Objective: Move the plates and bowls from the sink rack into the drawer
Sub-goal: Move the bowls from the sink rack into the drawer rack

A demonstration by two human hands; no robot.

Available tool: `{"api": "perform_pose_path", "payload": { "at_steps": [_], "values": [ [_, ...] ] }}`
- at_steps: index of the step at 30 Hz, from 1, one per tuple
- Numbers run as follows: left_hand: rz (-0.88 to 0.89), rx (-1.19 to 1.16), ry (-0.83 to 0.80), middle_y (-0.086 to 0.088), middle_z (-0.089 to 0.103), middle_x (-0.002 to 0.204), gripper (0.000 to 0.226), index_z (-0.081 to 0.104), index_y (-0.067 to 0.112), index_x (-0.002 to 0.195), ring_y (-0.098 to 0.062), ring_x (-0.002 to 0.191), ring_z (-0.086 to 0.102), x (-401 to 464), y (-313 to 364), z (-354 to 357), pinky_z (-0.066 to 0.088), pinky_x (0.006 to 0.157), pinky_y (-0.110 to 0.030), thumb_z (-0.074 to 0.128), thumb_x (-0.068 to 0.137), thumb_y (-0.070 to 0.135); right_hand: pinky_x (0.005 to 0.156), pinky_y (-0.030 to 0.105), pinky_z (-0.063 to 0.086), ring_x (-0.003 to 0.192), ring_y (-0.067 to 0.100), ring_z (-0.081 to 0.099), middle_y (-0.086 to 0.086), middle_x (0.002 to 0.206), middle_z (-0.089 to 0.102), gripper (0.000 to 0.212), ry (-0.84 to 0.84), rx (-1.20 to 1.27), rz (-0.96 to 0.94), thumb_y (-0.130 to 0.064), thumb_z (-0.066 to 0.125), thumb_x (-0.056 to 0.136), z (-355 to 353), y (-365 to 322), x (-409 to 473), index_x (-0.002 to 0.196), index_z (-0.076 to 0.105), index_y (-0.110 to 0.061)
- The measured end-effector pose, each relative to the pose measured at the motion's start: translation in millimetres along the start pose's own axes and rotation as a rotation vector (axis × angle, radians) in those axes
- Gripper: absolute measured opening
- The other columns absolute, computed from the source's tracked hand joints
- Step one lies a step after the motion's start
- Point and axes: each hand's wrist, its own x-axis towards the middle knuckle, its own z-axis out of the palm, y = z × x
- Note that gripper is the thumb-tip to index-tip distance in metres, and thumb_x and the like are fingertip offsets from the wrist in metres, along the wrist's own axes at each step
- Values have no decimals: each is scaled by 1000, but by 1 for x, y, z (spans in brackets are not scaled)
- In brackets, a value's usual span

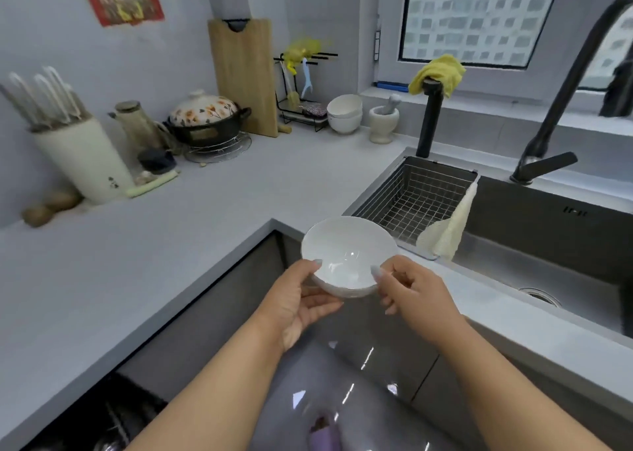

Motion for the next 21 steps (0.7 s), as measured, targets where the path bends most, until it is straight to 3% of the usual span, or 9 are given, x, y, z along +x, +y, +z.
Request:
{"api": "perform_pose_path", "payload": {
  "at_steps": [1, 4, 6, 9, 12, 16, 18, 21],
  "values": [
    [11, -38, 42, -25, 56, 98, 23, 56, 8, 106, -29, 69, 64, -13, -2, -9, 58, 57, -33, 59, 88, 22, 66, 36, 58, 63, 16, 66, 6, 77, 68, 8, -22, 49, -8, -41, 61, 88, 8, -5, -5, 89, 62, -34],
    [57, -124, 140, -24, 58, 94, 22, 55, 9, 104, -28, 62, 64, -49, -7, -42, 59, 57, -35, 58, 88, 23, 62, 28, 56, 65, 16, 65, 14, 88, 66, 37, -86, 199, 19, -35, 62, 89, 36, -21, -19, 122, 47, -32],
    [87, -166, 196, -22, 60, 86, 21, 55, 9, 104, -26, 56, 64, -73, -11, -63, 59, 56, -34, 56, 89, 25, 66, 32, 57, 73, 17, 65, 12, 95, 63, 53, -189, 271, 97, -44, 66, 84, 57, -28, -27, 128, 41, -26],
    [130, -219, 257, -18, 62, 76, 24, 55, 8, 105, -25, 53, 63, -106, -21, -94, 57, 52, -32, 53, 89, 27, 74, 39, 57, 87, 24, 65, 13, 103, 64, 72, -433, 435, 274, -60, 69, 68, 91, -36, -42, 123, 51, -17],
    [154, -250, 314, -16, 63, 68, 27, 55, 7, 107, -25, 54, 62, -137, -31, -125, 57, 52, -33, 51, 91, 28, 77, 40, 54, 87, 28, 67, 16, 96, 68, 60, -605, 617, 387, -50, 65, 72, 127, -48, -61, 118, 58, -11],
    [160, -258, 386, -18, 65, 73, 33, 52, 7, 116, -27, 60, 64, -176, -47, -171, 58, 58, -35, 50, 93, 30, 71, 35, 54, 77, 24, 69, 18, 96, 65, 48, -698, 622, 382, -40, 61, 83, 178, -61, -84, 119, 57, -8],
    [156, -244, 428, -21, 66, 81, 33, 51, 10, 118, -28, 67, 67, -196, -56, -195, 58, 63, -37, 50, 94, 33, 68, 34, 53, 73, 24, 68, 19, 95, 64, 41, -723, 585, 388, -36, 55, 89, 205, -64, -96, 119, 56, -8],
    [173, -183, 565, -21, 67, 104, 30, 54, 15, 118, -30, 94, 67, -224, -73, -239, 57, 81, -41, 47, 96, 35, 78, 41, 55, 83, 31, 67, 20, 100, 65, 37, -759, 486, 379, -35, 54, 90, 246, -64, -112, 119, 54, -11]
  ]
}}
